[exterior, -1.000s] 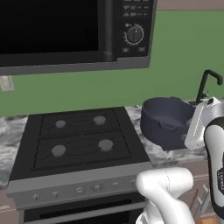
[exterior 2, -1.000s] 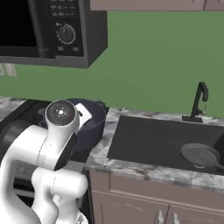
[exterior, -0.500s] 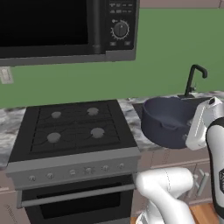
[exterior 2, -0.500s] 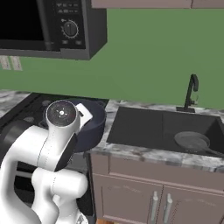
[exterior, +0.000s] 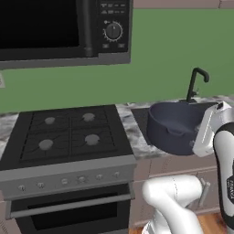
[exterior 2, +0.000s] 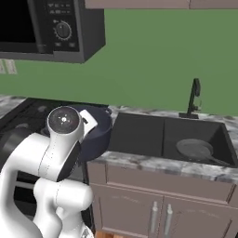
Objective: Move the pot and pan from the stove into the sink.
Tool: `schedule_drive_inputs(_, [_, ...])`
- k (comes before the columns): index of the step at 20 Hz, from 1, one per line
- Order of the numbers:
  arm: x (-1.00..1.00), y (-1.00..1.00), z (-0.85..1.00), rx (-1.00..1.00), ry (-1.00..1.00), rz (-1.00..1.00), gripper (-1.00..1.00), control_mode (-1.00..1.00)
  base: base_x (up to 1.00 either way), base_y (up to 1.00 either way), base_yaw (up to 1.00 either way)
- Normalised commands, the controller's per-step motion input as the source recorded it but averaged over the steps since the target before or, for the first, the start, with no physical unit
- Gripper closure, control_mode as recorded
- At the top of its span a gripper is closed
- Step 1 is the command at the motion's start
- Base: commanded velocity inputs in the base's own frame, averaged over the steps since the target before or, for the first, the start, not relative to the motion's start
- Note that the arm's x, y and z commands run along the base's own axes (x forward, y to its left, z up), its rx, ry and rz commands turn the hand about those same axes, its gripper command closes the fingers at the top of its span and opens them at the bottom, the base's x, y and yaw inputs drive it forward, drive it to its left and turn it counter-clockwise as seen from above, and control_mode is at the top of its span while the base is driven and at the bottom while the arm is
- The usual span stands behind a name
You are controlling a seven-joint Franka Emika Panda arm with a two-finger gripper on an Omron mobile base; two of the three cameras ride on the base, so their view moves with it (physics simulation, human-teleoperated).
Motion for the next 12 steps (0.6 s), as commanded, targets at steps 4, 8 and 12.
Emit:
schedule_drive_inputs(4, [0.00, 0.00, 0.00, 0.00, 0.00, 0.00, 1.00, 1.00, 0.09, -0.67, 0.00])
schedule_drive_inputs(8, [0.00, 0.00, 0.00, 0.00, 0.00, 0.00, 1.00, 1.00, 0.05, -0.69, 0.00])
schedule_drive_inputs(12, [0.00, 0.00, 0.00, 0.00, 0.00, 0.00, 1.00, 1.00, 0.03, -0.68, 0.00])
